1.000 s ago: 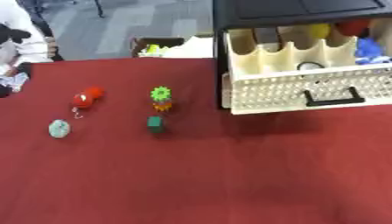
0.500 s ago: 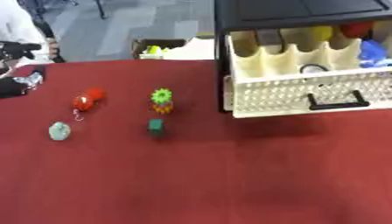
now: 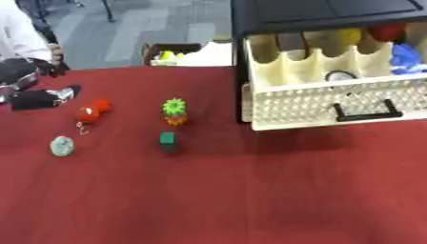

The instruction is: Pick up objects from table and place into drawer.

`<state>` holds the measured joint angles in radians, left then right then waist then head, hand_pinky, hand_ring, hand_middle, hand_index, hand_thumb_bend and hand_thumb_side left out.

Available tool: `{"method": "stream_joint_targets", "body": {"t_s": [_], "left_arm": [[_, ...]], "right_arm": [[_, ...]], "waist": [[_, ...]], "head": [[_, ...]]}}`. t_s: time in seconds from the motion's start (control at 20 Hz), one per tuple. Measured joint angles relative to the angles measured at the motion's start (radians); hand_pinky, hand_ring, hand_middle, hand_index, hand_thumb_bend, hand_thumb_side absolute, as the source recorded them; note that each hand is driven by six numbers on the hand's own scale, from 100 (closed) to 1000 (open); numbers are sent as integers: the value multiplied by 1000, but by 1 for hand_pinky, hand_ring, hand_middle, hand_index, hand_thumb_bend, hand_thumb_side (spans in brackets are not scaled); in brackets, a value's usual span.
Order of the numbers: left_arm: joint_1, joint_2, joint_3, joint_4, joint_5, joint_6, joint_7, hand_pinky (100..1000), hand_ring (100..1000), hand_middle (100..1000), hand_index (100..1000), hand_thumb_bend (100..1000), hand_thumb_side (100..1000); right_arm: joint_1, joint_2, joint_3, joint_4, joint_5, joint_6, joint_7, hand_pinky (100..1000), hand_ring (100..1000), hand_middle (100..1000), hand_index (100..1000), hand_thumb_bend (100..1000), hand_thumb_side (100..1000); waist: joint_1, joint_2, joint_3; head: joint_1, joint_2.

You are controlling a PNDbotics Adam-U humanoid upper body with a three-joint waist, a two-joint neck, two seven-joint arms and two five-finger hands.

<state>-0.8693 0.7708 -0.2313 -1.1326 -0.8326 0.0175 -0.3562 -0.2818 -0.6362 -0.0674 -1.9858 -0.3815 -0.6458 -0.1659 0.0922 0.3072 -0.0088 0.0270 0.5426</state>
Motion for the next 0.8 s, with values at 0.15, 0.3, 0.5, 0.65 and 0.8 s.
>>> {"method": "stream_joint_targets", "body": {"t_s": [0.15,0.3,0.5,0.65,0.8], "left_arm": [[-12,-16,0,25,-43,2,-6,908,886,811,1000,408,1000],[-18,-29,3,49,-72,0,-11,917,900,846,1000,455,1000],[-28,-40,16,80,-96,-8,-20,917,916,875,1000,435,1000],[-35,-44,22,92,-113,-11,-22,911,906,854,1000,427,1000],[-39,-46,26,101,-125,-11,-23,903,895,822,1000,434,1000]], "right_arm": [[-1,1,0,0,-1,6,6,664,742,705,850,100,1000],[-9,3,0,0,-3,11,12,663,740,702,847,100,1000],[-9,4,1,0,-7,17,20,660,738,699,845,100,1000],[-10,9,1,0,-7,21,26,659,737,697,844,100,1000],[-17,10,3,0,-7,26,31,658,736,696,842,100,1000]], "waist": [[7,5,-6],[11,12,-13],[18,21,-20],[22,29,-23],[24,35,-28]], "head": [[6,-3],[10,-9],[15,-16],[17,-17],[23,-17]]}}
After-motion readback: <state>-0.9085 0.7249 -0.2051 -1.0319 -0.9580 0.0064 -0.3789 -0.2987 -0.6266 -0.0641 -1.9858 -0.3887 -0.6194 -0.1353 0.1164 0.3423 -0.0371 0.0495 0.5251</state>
